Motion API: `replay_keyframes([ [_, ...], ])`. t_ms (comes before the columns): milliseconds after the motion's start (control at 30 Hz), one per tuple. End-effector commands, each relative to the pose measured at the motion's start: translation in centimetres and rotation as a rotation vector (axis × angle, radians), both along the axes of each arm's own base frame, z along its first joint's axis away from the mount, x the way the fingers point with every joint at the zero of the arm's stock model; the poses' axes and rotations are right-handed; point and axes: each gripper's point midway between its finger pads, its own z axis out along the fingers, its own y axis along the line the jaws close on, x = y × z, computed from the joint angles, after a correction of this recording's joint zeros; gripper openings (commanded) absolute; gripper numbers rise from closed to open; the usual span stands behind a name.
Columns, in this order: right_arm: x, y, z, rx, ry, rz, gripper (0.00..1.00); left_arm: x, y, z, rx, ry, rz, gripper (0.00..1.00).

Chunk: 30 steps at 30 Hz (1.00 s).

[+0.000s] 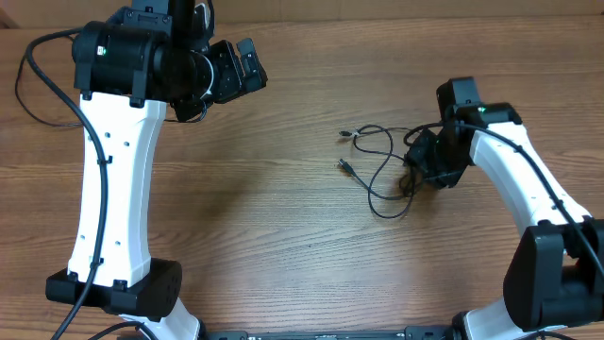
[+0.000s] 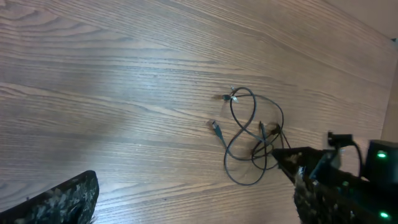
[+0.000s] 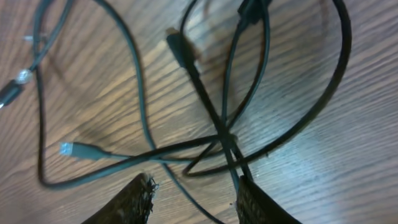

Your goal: Untangle cables

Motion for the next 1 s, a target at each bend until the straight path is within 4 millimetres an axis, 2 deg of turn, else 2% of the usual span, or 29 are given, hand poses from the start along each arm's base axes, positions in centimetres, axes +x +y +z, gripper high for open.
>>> replay_keyframes([
  [0,-0.5,-0.2,-1.2,-0.004,0.01,-0.031,0.42,0.3,0.1,-0.4,0.028,-0.005,-0.02,1.0],
  [100,-0.2,-0.2,-2.0,-0.005,-0.015,-0.035,0.43,0.3,0.1,-0.4,0.028,-0.006,-0.019,1.0],
  [233,0.0,-1.3,-2.4,-0.066,-0.027,-0.045,0.41,0.3,0.1,-0.4,0.028,-0.006,-0.02,1.0],
  [400,0.5,-1.7,-2.3,-0.085,-0.049,-0.052,0.04,0.3,0.1,-0.4,0.028,-0.006,-0.02,1.0],
  [500,1.4,-1.1,-1.3,-0.056,-0.079,-0.008,0.04,0.3,0.1,-0.4,0.028,-0.005,-0.02,1.0],
  [567,2.3,-0.1,0.5,-0.014,-0.116,0.057,0.04,0.3,0.1,-0.4,0.028,-0.005,-0.019,1.0],
  [633,3.2,0.8,3.1,0.032,-0.162,0.109,0.04,0.3,0.1,-0.4,0.028,-0.005,-0.019,1.0],
  [733,4.6,2.9,9.3,0.135,-0.282,0.221,0.04,0.3,0.1,-0.4,0.028,-0.005,-0.019,1.0],
  [800,5.2,4.3,14.9,0.199,-0.388,0.298,0.03,0.3,0.1,-0.4,0.028,-0.005,-0.019,1.0],
  [833,5.5,4.7,18.3,0.219,-0.452,0.32,0.04,0.3,0.1,-0.4,0.028,-0.005,-0.019,1.0],
  [867,5.5,4.8,20.8,0.222,-0.496,0.326,0.04,0.3,0.1,-0.4,0.028,-0.005,-0.019,1.0],
  [900,5.3,4.8,24.9,0.215,-0.575,0.335,0.04,0.3,0.1,-0.4,0.028,-0.005,-0.019,1.0],
  [933,5.1,4.8,27.9,0.211,-0.639,0.342,0.04,0.3,0.1,-0.4,0.028,-0.005,-0.019,1.0],
  [967,4.9,4.7,29.5,0.208,-0.677,0.346,0.04,0.3,0.1,-0.4,0.028,-0.005,-0.02,1.0],
])
